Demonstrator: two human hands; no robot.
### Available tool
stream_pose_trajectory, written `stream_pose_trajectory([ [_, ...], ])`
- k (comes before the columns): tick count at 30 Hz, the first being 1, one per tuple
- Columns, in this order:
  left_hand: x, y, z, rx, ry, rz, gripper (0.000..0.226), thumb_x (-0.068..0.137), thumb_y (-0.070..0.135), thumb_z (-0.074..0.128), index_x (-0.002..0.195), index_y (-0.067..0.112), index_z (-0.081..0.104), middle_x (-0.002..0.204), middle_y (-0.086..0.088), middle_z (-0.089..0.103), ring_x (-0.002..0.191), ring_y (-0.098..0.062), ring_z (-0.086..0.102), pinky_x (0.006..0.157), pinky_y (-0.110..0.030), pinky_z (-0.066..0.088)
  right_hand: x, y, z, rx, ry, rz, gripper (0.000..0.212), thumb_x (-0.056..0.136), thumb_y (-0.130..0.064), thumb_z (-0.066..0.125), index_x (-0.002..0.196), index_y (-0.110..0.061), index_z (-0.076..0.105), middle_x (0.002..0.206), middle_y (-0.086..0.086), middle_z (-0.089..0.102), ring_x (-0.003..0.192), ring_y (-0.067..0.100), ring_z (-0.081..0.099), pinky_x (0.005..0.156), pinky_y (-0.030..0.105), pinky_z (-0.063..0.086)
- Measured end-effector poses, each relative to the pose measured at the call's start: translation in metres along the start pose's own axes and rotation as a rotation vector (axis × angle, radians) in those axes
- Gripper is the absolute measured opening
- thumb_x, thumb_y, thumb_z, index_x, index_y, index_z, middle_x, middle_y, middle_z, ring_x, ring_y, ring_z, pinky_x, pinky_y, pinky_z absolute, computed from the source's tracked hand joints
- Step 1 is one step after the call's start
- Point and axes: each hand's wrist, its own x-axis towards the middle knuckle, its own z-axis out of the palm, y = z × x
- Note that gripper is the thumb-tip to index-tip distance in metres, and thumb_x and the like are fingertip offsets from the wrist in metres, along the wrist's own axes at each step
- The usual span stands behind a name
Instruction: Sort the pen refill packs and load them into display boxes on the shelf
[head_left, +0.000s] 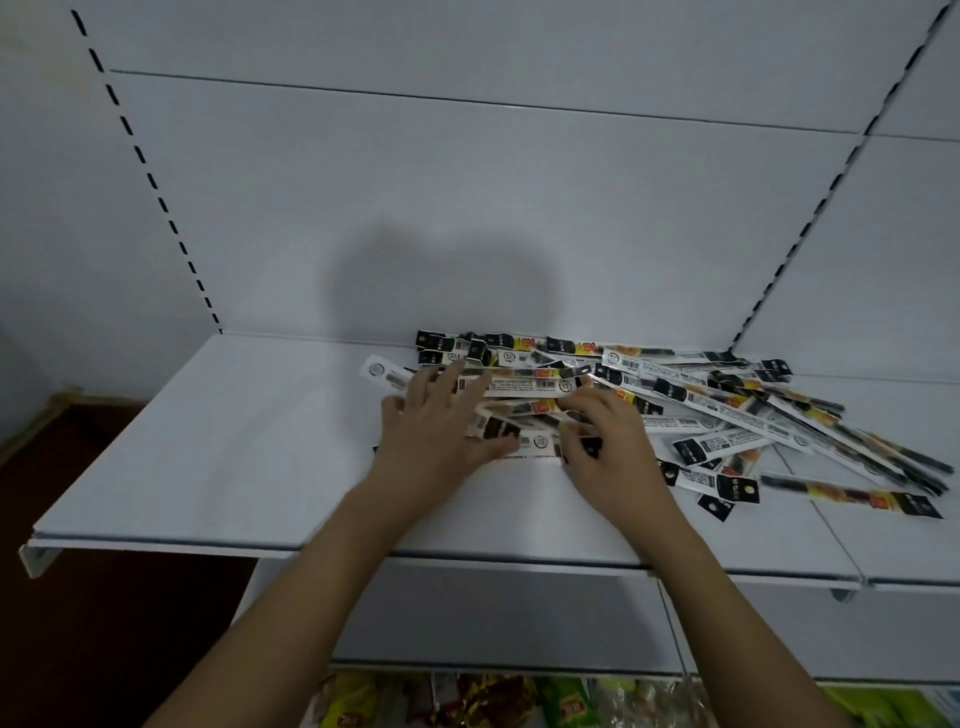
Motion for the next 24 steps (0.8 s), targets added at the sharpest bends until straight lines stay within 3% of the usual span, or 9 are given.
stream_pose_trajectory([
  [2, -0.009, -0.011, 0.001, 0.164, 0.028, 0.076, 0.079, 0.082, 0.079, 0.019, 0.152, 0.043, 0.021, 0.164, 0.004, 0.013, 0.149, -0.025, 0.009, 0.109, -0.054, 0.019, -0.006, 0.002, -0.003, -0.139, -0.027, 0.018, 0.033, 0.089, -0.026, 0.066, 0.122, -0.026, 0.064, 0.127, -0.011, 0.054, 0.118, 0.009, 0.037, 0.095, 0.036, 0.036],
  [3, -0.011, -0.014, 0.004, 0.166, 0.069, 0.106, 0.068, 0.088, 0.072, 0.029, 0.149, 0.043, 0.030, 0.160, 0.002, 0.025, 0.146, -0.028, 0.020, 0.105, -0.055, 0.025, -0.008, 0.004, -0.003, -0.187, -0.059, 0.028, 0.034, 0.089, -0.030, 0.066, 0.123, -0.029, 0.063, 0.127, -0.012, 0.053, 0.119, 0.012, 0.038, 0.093, 0.038, 0.036],
  [5, -0.011, -0.009, 0.009, 0.057, 0.148, 0.159, 0.050, 0.094, 0.049, 0.054, 0.142, 0.037, 0.048, 0.148, -0.003, 0.047, 0.133, -0.032, 0.040, 0.098, -0.051, 0.038, -0.008, 0.006, 0.000, -0.202, -0.097, 0.015, 0.035, 0.089, -0.027, 0.066, 0.124, -0.028, 0.064, 0.127, -0.009, 0.054, 0.119, 0.018, 0.041, 0.093, 0.040, 0.038],
  [7, -0.007, 0.007, 0.011, -0.071, 0.186, 0.142, 0.053, 0.091, 0.038, 0.065, 0.141, 0.028, 0.052, 0.143, -0.005, 0.050, 0.128, -0.030, 0.043, 0.097, -0.048, 0.045, -0.003, 0.008, 0.003, -0.115, -0.100, -0.004, 0.035, 0.089, -0.018, 0.067, 0.123, -0.022, 0.065, 0.126, -0.003, 0.056, 0.118, 0.022, 0.045, 0.098, 0.043, 0.041],
  [10, -0.001, 0.034, 0.010, -0.155, 0.177, 0.007, 0.076, 0.086, 0.053, 0.064, 0.152, 0.032, 0.032, 0.154, 0.004, 0.037, 0.137, -0.022, 0.035, 0.098, -0.044, 0.049, 0.004, 0.011, -0.002, 0.032, -0.136, -0.021, 0.037, 0.089, -0.009, 0.066, 0.127, -0.012, 0.063, 0.131, 0.004, 0.055, 0.127, 0.025, 0.044, 0.110, 0.040, 0.036],
  [12, 0.002, 0.049, 0.007, -0.012, 0.157, -0.022, 0.082, 0.082, 0.069, 0.054, 0.152, 0.035, 0.027, 0.155, 0.008, 0.036, 0.138, -0.022, 0.035, 0.091, -0.043, 0.051, 0.003, 0.015, -0.016, 0.065, -0.133, -0.046, 0.038, 0.092, -0.008, 0.063, 0.130, -0.011, 0.061, 0.136, 0.003, 0.052, 0.133, 0.021, 0.039, 0.112, 0.030, 0.030],
  [16, 0.008, 0.093, 0.010, 0.130, 0.278, 0.130, 0.080, 0.076, 0.080, 0.037, 0.135, 0.030, 0.056, 0.133, -0.001, 0.060, 0.121, -0.033, 0.051, 0.086, -0.049, 0.050, -0.003, 0.045, -0.070, 0.011, -0.085, -0.058, 0.037, 0.092, -0.005, 0.061, 0.127, -0.016, 0.063, 0.131, 0.000, 0.056, 0.126, 0.020, 0.042, 0.102, 0.024, 0.028],
  [20, 0.024, 0.165, 0.038, 0.005, 0.097, 0.458, 0.058, 0.084, 0.060, 0.059, 0.134, 0.030, 0.056, 0.132, -0.002, 0.056, 0.119, -0.027, 0.048, 0.090, -0.044, 0.046, -0.013, 0.090, -0.132, -0.207, -0.183, 0.079, 0.036, 0.089, -0.004, 0.056, 0.117, -0.023, 0.066, 0.124, -0.001, 0.058, 0.121, 0.025, 0.043, 0.095, 0.037, 0.038],
  [24, 0.047, 0.202, 0.060, -0.170, -0.047, 0.390, 0.039, 0.093, 0.029, 0.065, 0.132, 0.026, 0.061, 0.124, -0.002, 0.059, 0.113, -0.021, 0.050, 0.089, -0.031, 0.043, -0.035, 0.136, -0.194, -0.260, -0.352, 0.207, 0.044, 0.085, -0.003, 0.056, 0.121, -0.027, 0.062, 0.128, -0.005, 0.051, 0.124, 0.020, 0.036, 0.098, 0.037, 0.040],
])
